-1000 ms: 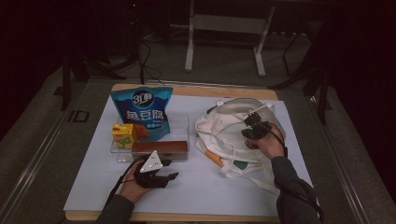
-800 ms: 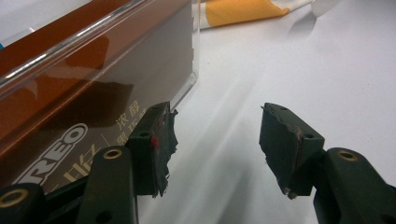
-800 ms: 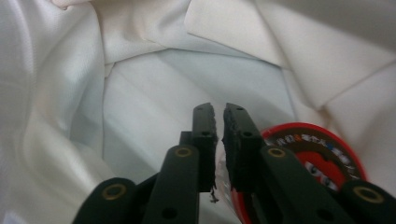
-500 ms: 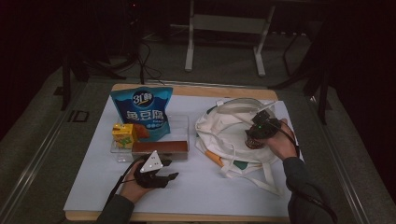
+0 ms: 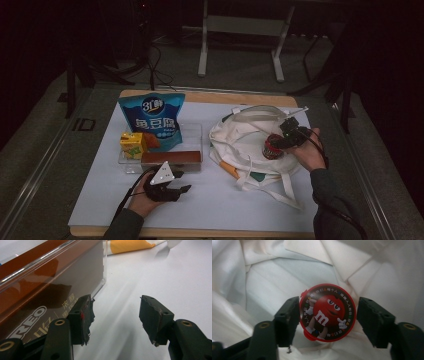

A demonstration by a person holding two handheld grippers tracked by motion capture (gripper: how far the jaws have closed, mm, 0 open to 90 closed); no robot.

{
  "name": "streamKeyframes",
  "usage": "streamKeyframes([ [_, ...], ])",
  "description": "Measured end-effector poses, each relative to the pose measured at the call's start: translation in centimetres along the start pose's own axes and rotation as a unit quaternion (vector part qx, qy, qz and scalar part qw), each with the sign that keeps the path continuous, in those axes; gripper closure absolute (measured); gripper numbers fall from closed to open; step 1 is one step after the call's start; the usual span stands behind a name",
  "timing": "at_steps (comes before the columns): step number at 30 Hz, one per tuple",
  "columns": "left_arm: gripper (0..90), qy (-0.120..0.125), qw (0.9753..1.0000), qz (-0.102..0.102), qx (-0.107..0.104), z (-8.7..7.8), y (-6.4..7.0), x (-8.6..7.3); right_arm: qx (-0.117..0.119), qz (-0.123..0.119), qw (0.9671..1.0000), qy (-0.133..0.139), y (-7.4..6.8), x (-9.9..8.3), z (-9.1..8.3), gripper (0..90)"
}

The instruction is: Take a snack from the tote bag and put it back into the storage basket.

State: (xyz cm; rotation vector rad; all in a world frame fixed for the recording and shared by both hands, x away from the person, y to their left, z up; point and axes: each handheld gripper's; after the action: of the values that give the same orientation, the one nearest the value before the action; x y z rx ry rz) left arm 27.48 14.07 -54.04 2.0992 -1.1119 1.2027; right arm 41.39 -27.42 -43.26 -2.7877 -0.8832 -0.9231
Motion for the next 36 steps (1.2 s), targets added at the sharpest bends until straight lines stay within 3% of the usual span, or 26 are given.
streamKeyframes([
  [6, 43.8, 0.0, 1.0, 0.001, -0.001, 0.0, 0.0, 0.0, 0.004, 0.009, 0.9998, -0.015, -0.2, 0.2, 0.5, 23.8],
  [14, 43.8, 0.0, 1.0, 0.0, -0.001, 0.0, 0.0, 0.0, -0.006, 0.02, 0.9994, -0.029, 0.1, 0.2, 1.5, 19.0],
  [29, 43.8, 0.0, 1.0, 0.0, -0.001, 0.0, 0.0, 0.0, -0.001, 0.033, 0.9982, -0.051, 0.2, -0.2, 2.5, 20.0],
  [36, 43.7, 0.0, 1.0, 0.0, 0.0, 0.0, 0.0, 0.0, 0.0, 0.043, 0.9973, -0.059, 0.0, -0.3, 2.7, 25.4],
])
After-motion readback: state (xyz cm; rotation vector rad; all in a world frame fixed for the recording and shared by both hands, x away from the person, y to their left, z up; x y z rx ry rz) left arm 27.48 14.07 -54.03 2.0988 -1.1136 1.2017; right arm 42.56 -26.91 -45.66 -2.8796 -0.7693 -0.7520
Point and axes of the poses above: each handheld gripper's, and its own axes: z roughly forward along the jaws, x roughly out of its top, y roughly to its right, and after that the axes turned 4 degrees about y, right-handed
